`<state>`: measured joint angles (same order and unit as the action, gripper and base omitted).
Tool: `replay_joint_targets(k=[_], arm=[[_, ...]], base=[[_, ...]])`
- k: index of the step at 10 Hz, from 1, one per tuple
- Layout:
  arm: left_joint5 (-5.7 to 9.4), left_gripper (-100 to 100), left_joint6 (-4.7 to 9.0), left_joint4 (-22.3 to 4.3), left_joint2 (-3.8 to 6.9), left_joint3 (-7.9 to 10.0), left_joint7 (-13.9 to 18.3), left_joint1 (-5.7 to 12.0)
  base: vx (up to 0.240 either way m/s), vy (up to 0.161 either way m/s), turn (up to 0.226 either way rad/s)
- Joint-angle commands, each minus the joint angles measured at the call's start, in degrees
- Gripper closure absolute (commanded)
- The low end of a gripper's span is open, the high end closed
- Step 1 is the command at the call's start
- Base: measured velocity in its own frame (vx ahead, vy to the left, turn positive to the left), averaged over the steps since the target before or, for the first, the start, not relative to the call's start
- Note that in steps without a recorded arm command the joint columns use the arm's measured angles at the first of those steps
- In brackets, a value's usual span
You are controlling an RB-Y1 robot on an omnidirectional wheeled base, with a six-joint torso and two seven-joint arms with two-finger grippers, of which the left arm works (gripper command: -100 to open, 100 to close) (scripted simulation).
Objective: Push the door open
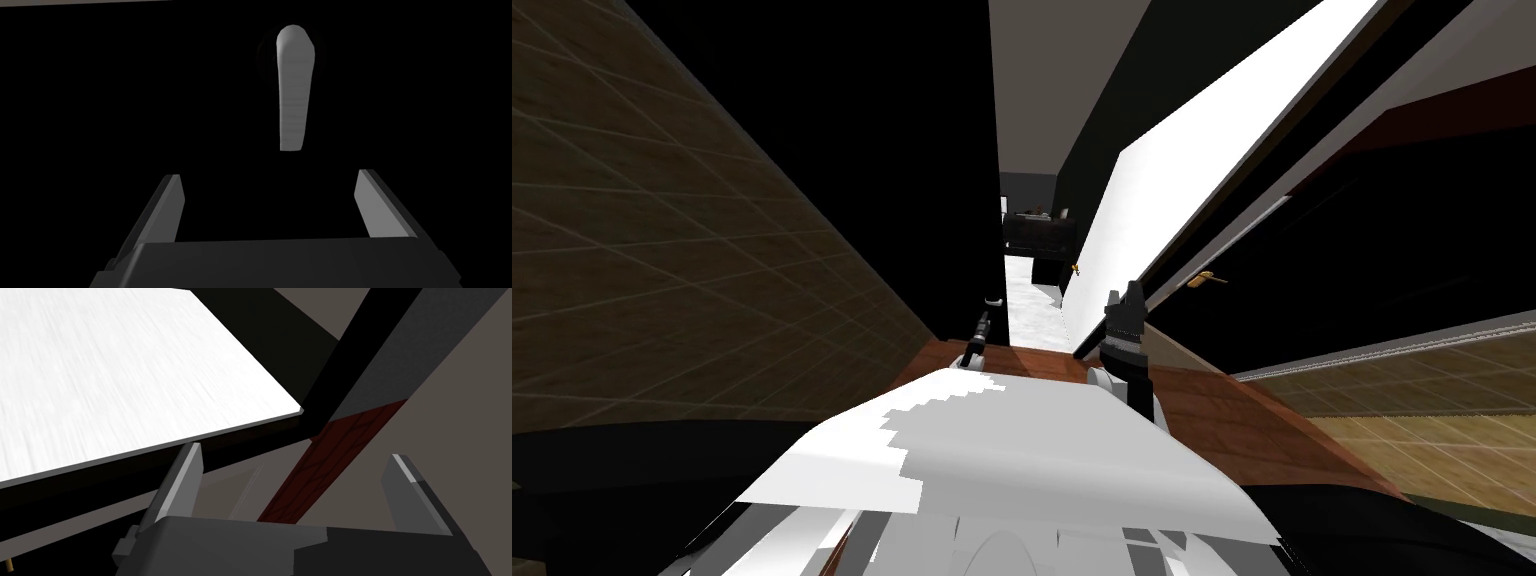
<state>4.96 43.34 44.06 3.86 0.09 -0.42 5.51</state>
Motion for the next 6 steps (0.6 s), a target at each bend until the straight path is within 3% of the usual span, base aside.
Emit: replay_joint_targets(k=[1, 4, 6], arm=[[0.08, -100, 0.50, -1.62, -0.18, -0.02, -0.02, 0.51], [0.34, -100, 1.27, -5.94, -0.71, -0.07, -0.07, 2.11], [0.44, -100, 1.88, -6.60, -0.25, 0.21, -0.09, 2.52]], base=[[-0.006, 0.075, -0.080], [-0.014, 0.114, -0.122], [0.038, 0.026, -0.027]])
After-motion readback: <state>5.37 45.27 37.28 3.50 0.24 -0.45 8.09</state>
